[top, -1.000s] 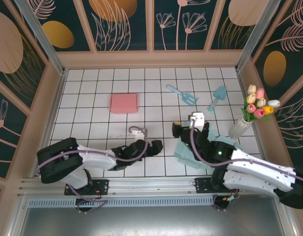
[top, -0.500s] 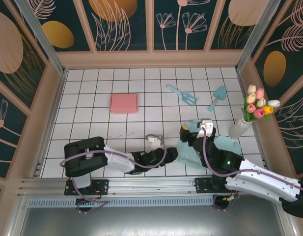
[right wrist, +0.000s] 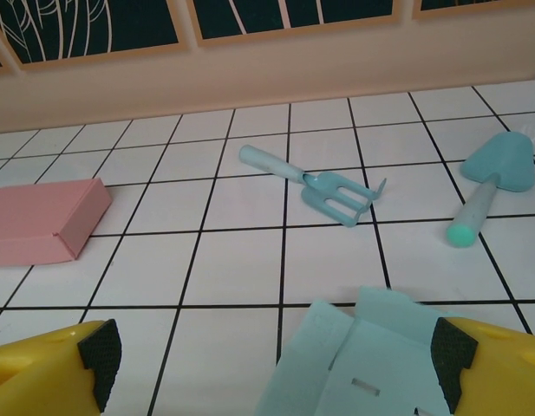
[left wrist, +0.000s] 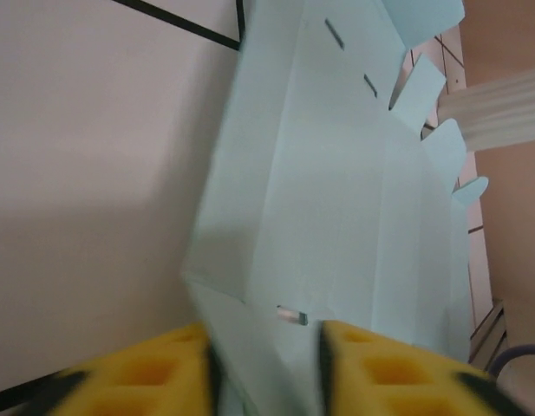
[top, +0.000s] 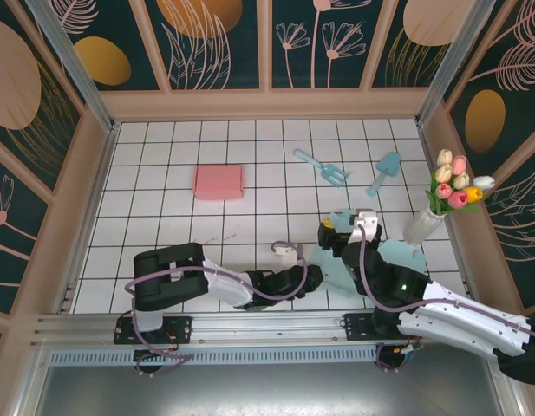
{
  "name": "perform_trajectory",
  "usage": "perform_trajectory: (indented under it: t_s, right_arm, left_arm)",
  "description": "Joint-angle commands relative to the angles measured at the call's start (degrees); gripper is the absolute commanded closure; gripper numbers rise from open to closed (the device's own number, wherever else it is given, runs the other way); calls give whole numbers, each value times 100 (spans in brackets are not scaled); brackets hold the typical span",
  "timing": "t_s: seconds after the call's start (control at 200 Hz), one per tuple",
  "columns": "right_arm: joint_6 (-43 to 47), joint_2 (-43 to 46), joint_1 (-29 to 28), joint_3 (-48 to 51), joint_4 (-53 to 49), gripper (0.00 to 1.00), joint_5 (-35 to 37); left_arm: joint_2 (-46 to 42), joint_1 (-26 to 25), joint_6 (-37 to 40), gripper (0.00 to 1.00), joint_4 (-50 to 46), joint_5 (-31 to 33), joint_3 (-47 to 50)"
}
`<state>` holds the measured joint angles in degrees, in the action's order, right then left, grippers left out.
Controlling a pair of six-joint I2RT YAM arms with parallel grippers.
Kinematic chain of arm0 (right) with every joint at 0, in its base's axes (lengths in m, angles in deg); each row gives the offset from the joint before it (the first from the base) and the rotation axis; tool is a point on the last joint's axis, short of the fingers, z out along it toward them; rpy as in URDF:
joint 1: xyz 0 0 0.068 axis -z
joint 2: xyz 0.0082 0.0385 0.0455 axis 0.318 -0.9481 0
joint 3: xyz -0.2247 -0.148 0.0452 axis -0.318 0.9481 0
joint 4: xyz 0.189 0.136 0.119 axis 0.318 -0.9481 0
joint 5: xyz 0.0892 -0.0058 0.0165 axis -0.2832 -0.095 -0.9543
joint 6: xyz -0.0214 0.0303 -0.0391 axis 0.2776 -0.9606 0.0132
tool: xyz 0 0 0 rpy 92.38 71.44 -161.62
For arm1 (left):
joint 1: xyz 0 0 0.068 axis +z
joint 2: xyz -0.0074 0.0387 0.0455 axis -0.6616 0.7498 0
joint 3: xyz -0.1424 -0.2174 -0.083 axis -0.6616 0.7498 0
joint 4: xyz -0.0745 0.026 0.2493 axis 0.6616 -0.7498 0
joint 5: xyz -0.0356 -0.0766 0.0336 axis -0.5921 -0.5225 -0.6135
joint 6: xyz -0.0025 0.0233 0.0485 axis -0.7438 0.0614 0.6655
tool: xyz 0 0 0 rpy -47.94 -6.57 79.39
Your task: Fold the paper box
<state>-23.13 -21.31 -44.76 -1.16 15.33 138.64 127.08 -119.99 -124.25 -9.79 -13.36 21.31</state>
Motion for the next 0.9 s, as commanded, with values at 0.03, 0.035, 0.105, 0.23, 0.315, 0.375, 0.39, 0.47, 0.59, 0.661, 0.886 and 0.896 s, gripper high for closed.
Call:
perform_trajectory:
  t_s: [0.03,0.035,0.105,0.23,0.315,0.375,0.39,0.47,0.59,0.661,0.886,0.896]
  right_arm:
    - [76,63,46,102,149,6,191]
    - [76,60,42,104,154,6,191]
    - [212,62,47,106,310,5,137]
    - [615,48,77,-21,767,1,-119]
    - [837,15,150,-185,1137,1,-178]
    - [1119,-22,276,-281,1594,1,-270]
    - [1228,-36,321,-300,1738,1,-335]
    - [2087,-199,747,-496,2506,1,-1140]
    - [3326,-772,1785,-1325,2792,1,-3111]
    - [4324,-1249,2381,-1947,2525,1,-4480]
    - [8057,-2510,2982,-3717,301,12,-6486]
    - [8175,-2540,2978,-3768,248,13,-6536]
  left_arm:
    - [-418,66,-18,100,-122,822,290]
    - [-448,77,-5,100,-133,840,312]
    - [-839,332,272,100,-253,945,531]
    - [-1596,991,1731,100,-257,555,680]
    - [-1943,1203,3358,100,-987,581,220]
    - [-2111,1210,4533,100,-1342,723,-63]
    - [-2154,1212,4790,100,-1381,731,-104]
    - [-2501,1220,6029,100,-1403,799,-78]
    - [-3129,1307,7542,100,-1224,964,243]
    - [-3507,1436,8225,100,-1058,884,530]
    - [-4139,2044,9181,100,-792,701,963]
    - [-4135,2062,9188,100,-789,713,958]
